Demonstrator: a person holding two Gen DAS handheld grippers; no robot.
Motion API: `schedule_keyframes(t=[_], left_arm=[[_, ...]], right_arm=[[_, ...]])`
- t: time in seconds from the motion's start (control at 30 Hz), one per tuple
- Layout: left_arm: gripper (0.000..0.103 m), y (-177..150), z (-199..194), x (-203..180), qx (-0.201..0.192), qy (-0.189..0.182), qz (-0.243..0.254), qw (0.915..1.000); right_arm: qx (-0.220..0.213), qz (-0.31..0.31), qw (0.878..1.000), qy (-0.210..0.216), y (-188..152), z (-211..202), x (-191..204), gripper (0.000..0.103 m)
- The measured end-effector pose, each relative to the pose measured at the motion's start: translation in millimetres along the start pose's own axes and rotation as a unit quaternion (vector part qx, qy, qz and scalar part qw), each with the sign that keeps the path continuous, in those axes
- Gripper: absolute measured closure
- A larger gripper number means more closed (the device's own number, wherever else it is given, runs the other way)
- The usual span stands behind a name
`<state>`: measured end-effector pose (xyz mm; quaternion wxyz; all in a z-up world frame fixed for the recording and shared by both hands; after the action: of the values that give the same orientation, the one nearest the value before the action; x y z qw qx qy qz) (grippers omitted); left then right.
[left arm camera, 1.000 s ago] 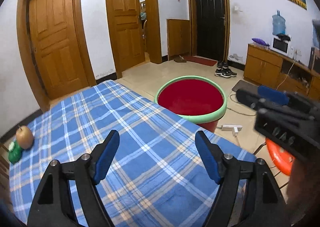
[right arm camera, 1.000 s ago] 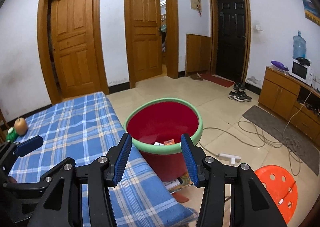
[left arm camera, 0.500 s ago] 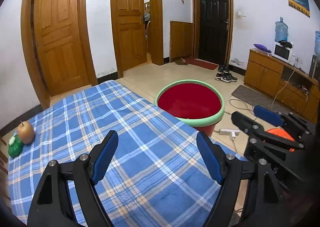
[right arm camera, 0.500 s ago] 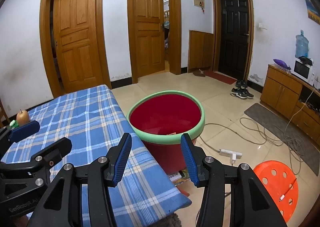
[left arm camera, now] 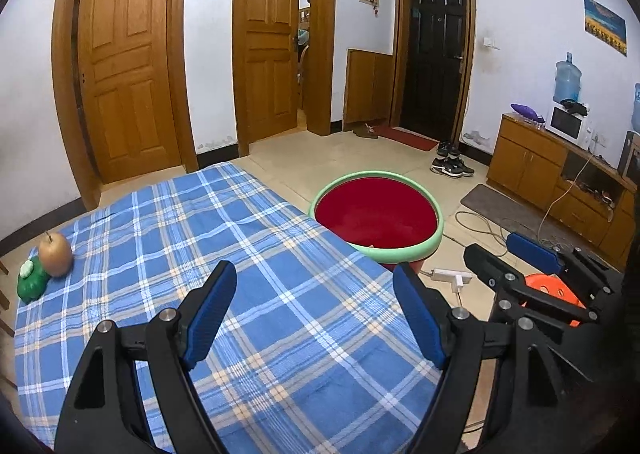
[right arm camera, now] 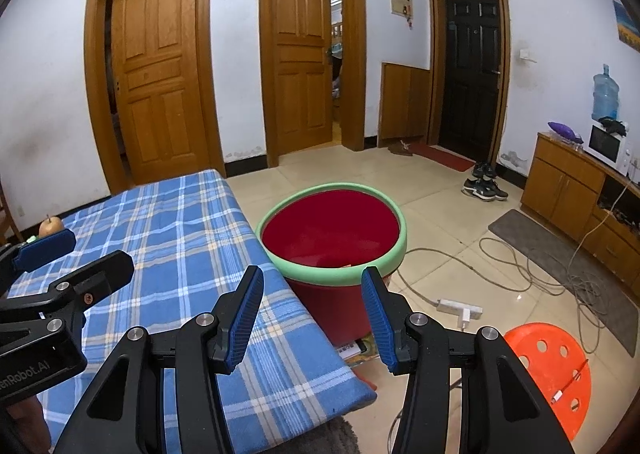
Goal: Collect trash
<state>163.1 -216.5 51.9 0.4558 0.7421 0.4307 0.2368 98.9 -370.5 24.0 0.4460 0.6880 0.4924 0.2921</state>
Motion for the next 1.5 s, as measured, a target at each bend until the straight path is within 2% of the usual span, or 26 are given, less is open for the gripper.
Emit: schedule_keyframes(t=[0.67, 1.5], left_arm=[[0.023, 3, -19, -4, -0.022, 0.011, 0.004, 0.9997], [0.023, -2, -18, -7, -0.015, 0.009, 0.003, 0.9998]], right_arm=[[-0.006, -0.005, 1.000, 0.007, 0, -12, 6, 0.051], [0.002, 0.001, 1.000, 0.000, -5, -13, 2, 0.051]])
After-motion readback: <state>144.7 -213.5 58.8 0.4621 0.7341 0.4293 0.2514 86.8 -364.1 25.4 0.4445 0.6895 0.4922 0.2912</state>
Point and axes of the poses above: each gripper's, at about its wrist camera, not at the fingertips, and z roughly the way its jaws point, x to its left, y to its top, the point moved 2 cm from there along z, roughly the way its jaws point, and after that the axes turned 5 degrees about -x, right-handed, at the moved point
